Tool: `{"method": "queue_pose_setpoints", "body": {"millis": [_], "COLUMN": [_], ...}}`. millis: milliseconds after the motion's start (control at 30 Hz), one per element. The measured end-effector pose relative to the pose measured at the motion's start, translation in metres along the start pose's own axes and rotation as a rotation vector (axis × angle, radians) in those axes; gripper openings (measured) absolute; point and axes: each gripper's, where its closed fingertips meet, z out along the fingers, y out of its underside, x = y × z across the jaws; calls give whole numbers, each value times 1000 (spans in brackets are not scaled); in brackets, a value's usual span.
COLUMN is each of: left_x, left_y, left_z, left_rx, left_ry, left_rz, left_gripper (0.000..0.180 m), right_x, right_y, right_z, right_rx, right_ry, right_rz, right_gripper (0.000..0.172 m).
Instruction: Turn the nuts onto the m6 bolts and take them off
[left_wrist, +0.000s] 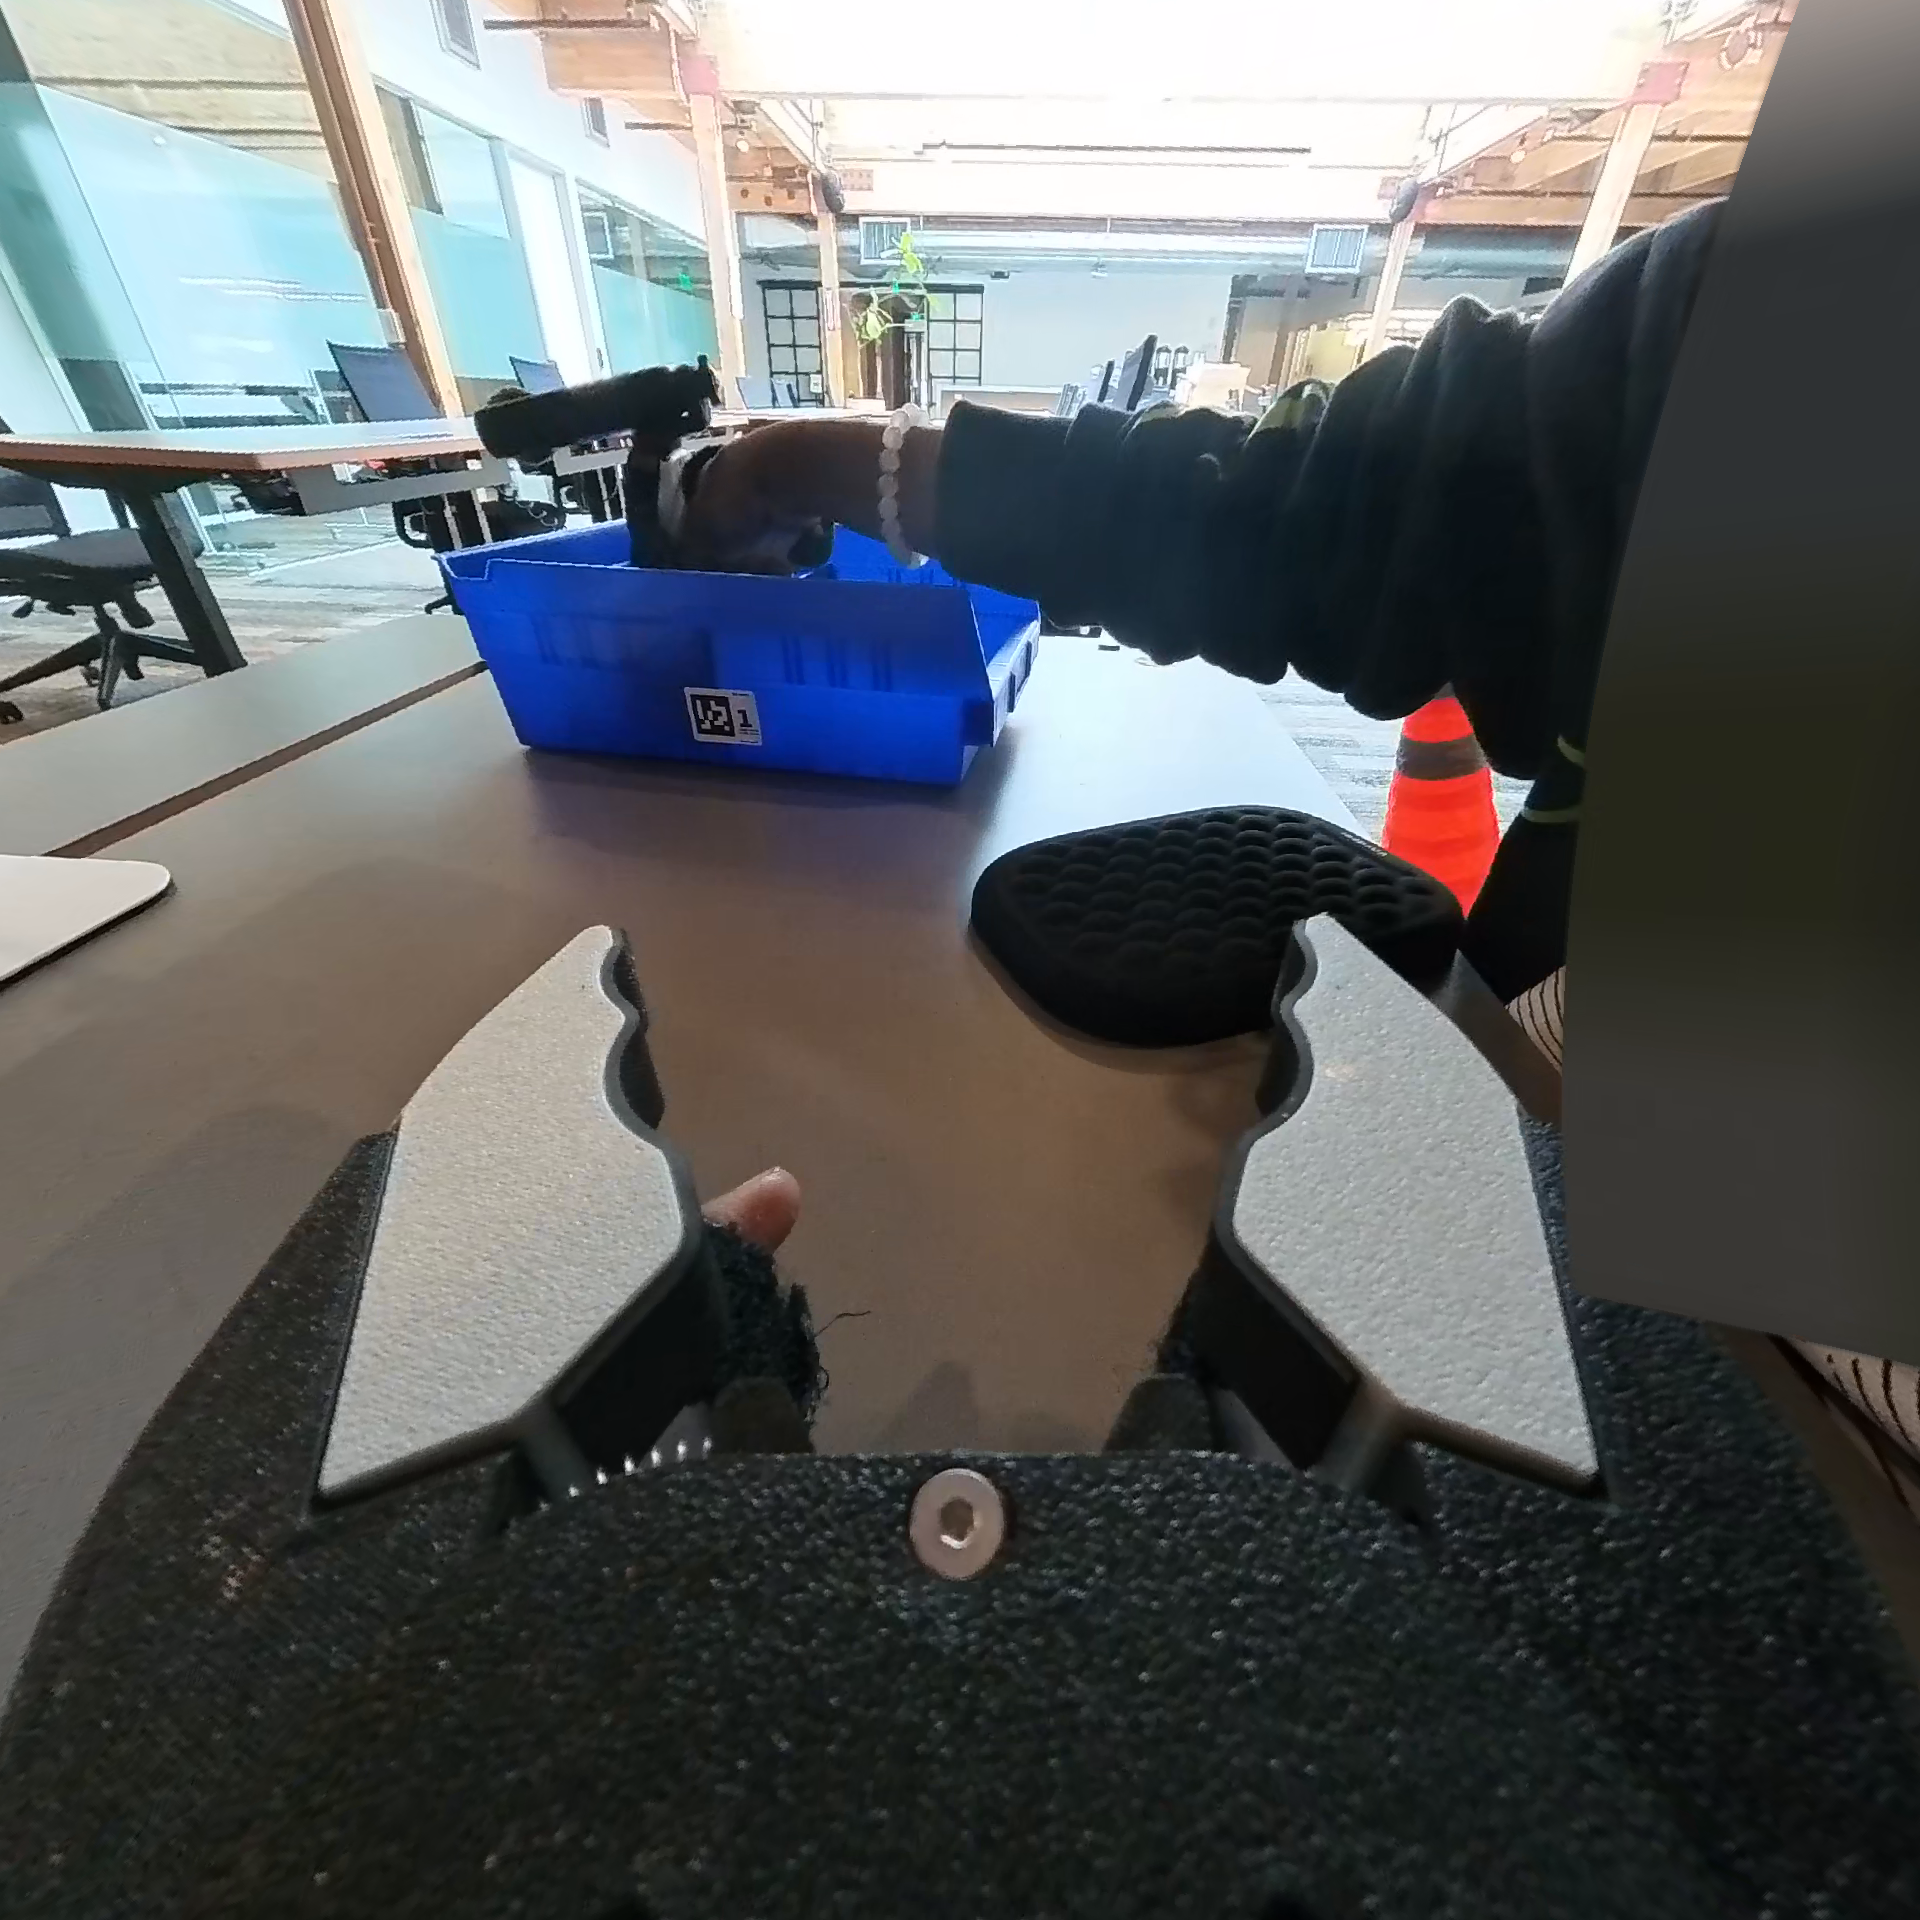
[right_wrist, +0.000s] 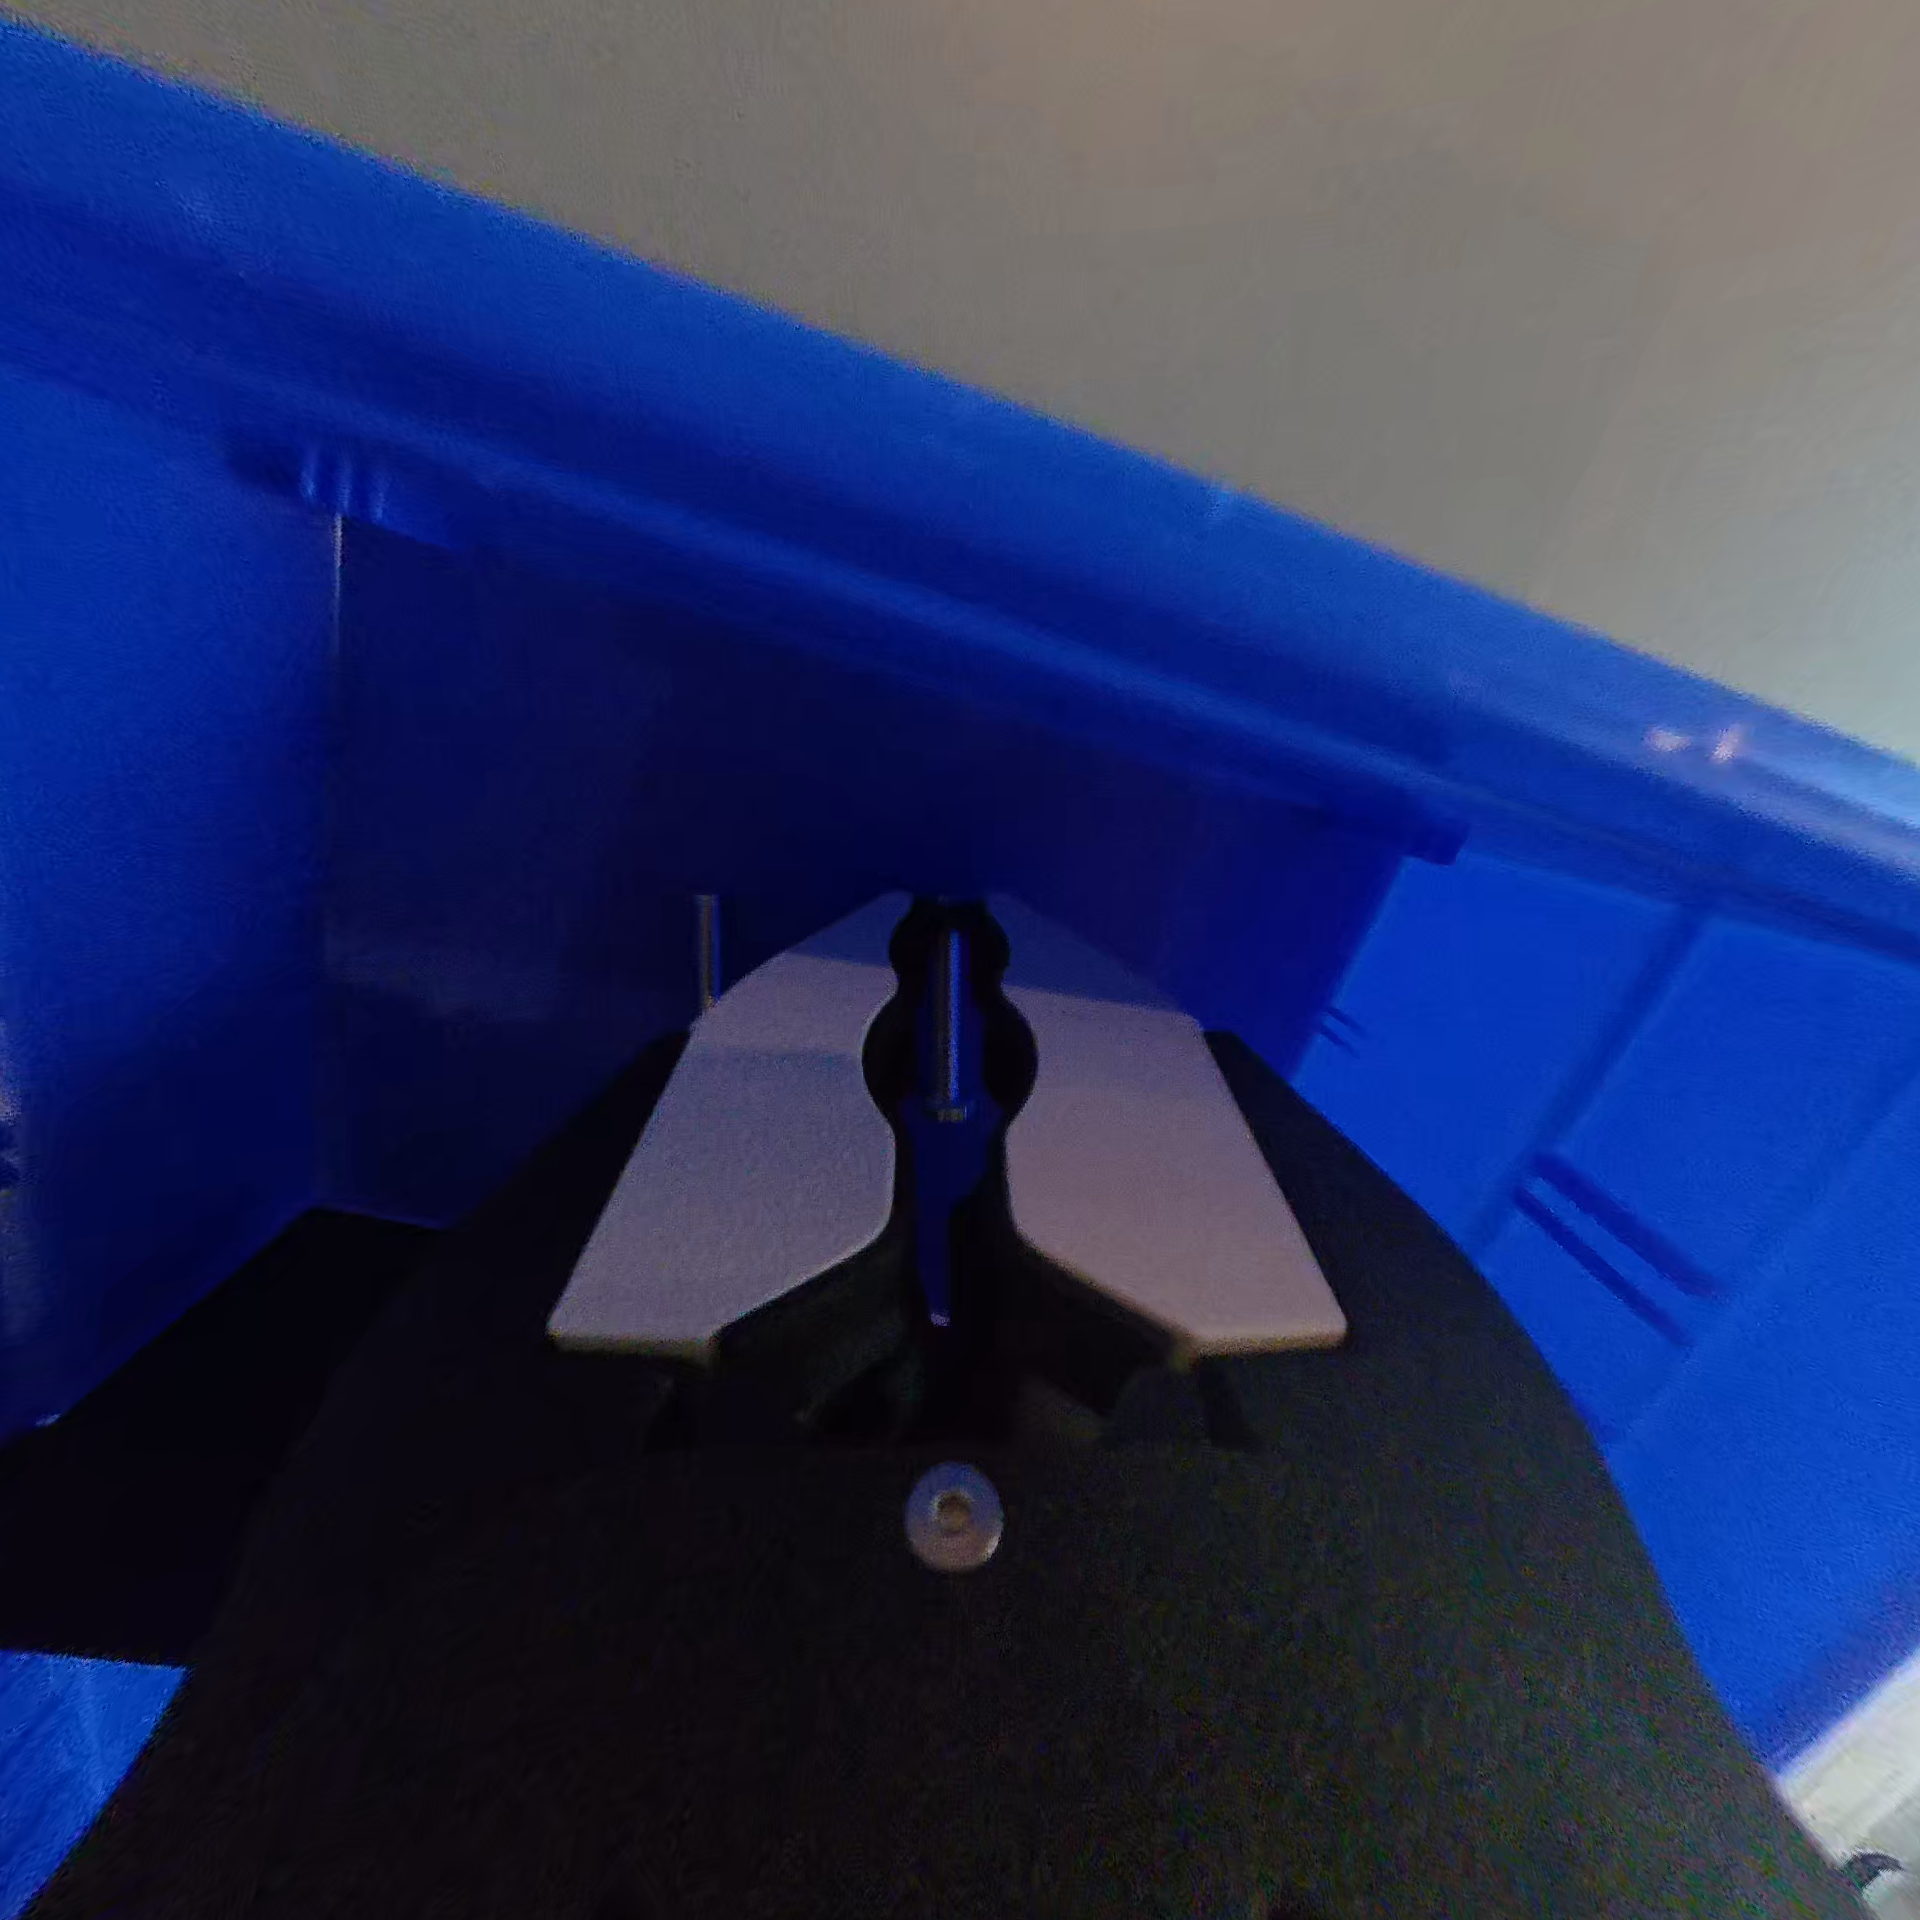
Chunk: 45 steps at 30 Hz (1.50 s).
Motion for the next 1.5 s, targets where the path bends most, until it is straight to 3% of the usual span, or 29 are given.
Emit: {"method": "queue_pose_setpoints", "body": {"millis": [233, 433, 633, 800, 967, 1067, 1167, 1267, 1500], "left_x": [-3, -14, -27, -48, -93, -126, -145, -160, -184], "left_y": [0, 1, -27, -75, -118, -107, -77, -43, 20], "left_z": [0, -6, -29, -95, -214, -293, -343, -371, -400], "left_rx": [-3, -26, 0, 42, -13, -188, -345, -468, -622], "left_ry": [-17, -89, -209, -446, -866, -1120, -1224, -1274, -1299], "left_rz": [-3, 11, 29, 35, -25, -110, -265, -386, -616], "left_gripper": [111, 106, 99, 90, 79, 75, 73, 70, 63], "right_x": [3, -35, -101, -149, -187, -205, -219, -231, -241], "right_y": [-11, -27, 3, 41, 68, 79, 84, 89, 101], "right_z": [-30, -113, -192, -238, -273, -280, -280, -279, -289], "right_rx": [128, 570, 921, 1127, 1305, 1334, 1335, 1317, 1328], "right_ry": [43, -2, -83, -73, -109, -145, -137, -141, -123], "right_rz": [14, -16, -108, -212, -275, -296, -332, -371, -426], "right_gripper": [30, 57, 67, 60, 27, 27, 33, 36, 36]}}
